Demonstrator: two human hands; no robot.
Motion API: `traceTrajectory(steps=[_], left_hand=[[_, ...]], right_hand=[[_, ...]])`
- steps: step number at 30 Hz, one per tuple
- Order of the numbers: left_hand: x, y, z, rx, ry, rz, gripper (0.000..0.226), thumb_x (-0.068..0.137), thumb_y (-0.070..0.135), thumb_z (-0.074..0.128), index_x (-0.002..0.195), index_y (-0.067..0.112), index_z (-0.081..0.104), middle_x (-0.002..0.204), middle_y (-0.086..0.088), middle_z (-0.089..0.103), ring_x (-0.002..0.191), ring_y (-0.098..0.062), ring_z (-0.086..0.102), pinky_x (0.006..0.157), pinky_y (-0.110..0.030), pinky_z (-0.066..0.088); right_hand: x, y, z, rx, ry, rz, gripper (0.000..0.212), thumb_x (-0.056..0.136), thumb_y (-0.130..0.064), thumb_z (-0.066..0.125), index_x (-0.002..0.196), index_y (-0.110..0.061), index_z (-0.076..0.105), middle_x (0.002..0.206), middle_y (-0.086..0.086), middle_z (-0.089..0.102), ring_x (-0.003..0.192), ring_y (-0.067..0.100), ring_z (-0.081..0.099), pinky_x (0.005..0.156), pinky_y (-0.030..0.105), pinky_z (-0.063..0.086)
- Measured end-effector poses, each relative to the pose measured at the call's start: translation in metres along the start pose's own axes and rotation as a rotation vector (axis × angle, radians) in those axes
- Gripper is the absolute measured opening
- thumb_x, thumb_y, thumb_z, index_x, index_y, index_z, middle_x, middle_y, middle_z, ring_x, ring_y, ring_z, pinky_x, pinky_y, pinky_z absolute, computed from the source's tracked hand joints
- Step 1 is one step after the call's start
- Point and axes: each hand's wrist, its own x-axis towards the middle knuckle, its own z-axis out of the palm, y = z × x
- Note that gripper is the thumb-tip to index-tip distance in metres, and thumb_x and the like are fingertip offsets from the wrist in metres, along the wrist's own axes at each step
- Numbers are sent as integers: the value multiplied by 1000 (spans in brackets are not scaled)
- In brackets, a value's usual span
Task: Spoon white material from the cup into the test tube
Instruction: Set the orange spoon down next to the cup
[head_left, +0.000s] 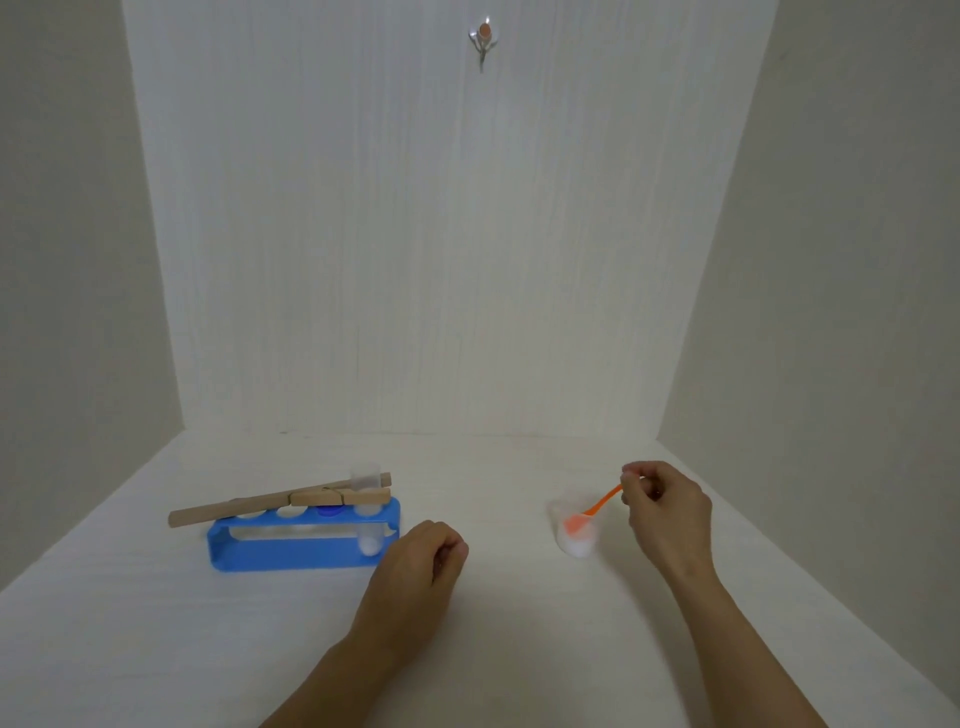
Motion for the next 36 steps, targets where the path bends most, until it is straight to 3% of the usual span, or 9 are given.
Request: traceTrajectory(steps=[3,7,16,24,28,30,33,36], left_hand=[[0,-1,-1,-19,12,3,19,91,22,52,73,28,52,68,9,55,64,-8,49,59,-19,43],[0,-1,-1,-39,27,-5,17,90,21,53,74,23,54,65,7,53,61,-5,47,59,-20,42],[-1,-1,-1,-31,27,6,15,91,21,52,75,22,55,66,8,54,61,-8,47,58,-19,42],[-1,0,-1,-25,21,2,22,91,22,51,71,30,49,64,10,51,60,-8,46,56,-18,42],[-1,1,-2,-14,25,5,29,91,20,51,67,34,44,61,10,48,58,-8,45,54,-17,40],[-2,2,-2,-22,25,4,24,91,21,51,70,31,47,62,10,49,59,-8,46,55,-17,41],[-2,2,-3,-30,22,2,20,91,20,51,73,28,50,64,10,50,60,-8,46,55,-17,41],[-2,3,-3,-29,32,18,21,91,18,52,72,26,51,63,10,49,59,-8,45,55,-18,40]], right_hand=[[-1,0,-4,-84,-15,-77,18,90,-12,58,87,-25,70,71,-4,67,62,10,60,59,22,43],[-1,-5,-15,-155,-42,-179,18,91,-12,58,89,-26,70,70,-8,65,62,4,57,55,23,41],[-8,-29,-34,-111,-91,-303,28,91,-8,60,84,-34,67,84,-24,66,60,21,60,58,30,49],[-14,-34,-34,-141,-107,-313,31,90,-6,62,81,-36,67,78,-28,66,60,14,61,57,24,49],[-14,-33,-34,-143,-83,-286,31,90,-7,62,80,-36,66,75,-23,66,60,21,64,59,33,52],[-15,-32,-35,-106,-25,-256,28,90,-9,61,80,-34,67,70,-15,66,57,21,64,56,28,52],[-15,-30,-36,54,88,-144,23,90,-11,59,79,-29,68,63,-2,67,47,12,63,49,17,49],[-17,-31,-35,291,136,43,18,89,-9,58,77,-19,68,62,5,69,44,14,61,45,28,47]])
